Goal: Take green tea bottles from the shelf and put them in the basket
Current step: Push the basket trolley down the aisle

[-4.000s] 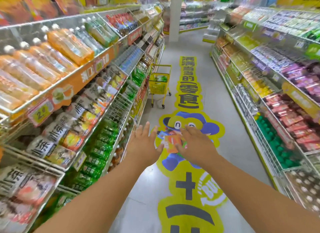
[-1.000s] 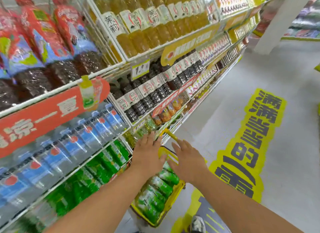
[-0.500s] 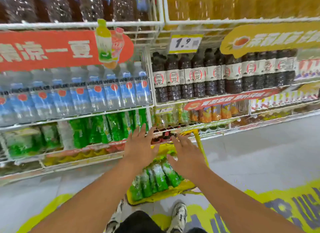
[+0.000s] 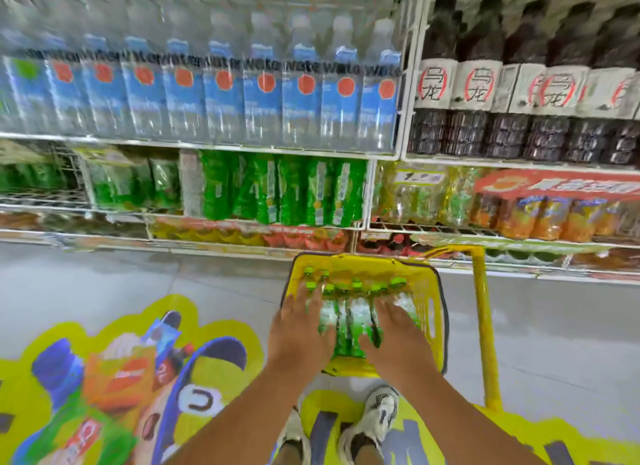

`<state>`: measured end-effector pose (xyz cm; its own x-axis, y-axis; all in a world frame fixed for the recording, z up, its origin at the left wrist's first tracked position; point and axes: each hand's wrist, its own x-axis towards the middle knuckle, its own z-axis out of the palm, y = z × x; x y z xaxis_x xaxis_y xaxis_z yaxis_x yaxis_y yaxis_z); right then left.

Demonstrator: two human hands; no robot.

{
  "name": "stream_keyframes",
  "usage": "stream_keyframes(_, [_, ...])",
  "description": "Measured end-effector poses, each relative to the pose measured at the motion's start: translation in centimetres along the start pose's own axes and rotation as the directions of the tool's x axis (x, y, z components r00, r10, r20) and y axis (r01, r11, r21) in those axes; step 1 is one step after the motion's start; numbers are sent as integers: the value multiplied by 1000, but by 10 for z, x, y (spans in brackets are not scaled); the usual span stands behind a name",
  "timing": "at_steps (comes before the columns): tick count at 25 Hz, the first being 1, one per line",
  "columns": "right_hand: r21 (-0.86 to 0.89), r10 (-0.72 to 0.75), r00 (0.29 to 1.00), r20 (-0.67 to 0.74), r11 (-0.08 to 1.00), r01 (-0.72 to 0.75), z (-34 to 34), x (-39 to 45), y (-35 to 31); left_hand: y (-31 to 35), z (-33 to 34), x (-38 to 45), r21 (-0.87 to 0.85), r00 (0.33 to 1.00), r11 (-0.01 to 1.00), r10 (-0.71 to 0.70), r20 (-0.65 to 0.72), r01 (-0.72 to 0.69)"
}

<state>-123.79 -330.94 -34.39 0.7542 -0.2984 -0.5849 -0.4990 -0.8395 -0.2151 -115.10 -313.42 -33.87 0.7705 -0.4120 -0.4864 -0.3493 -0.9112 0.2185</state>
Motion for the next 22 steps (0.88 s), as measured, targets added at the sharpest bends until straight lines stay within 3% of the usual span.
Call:
stream_keyframes(4, [85,43,999,15,995,-44,46,45,11,-18,55,31,-1,999,999,-43,10,43])
stream_keyframes(16, [422,258,959,116,861,-283,172,128,42,-43,194,92,-289,955,911,-282,88,296])
stream_keyframes(22, [465,379,922,80,803,-371,212,152,34,-39,218,120,-381,876,793,-467,123,476])
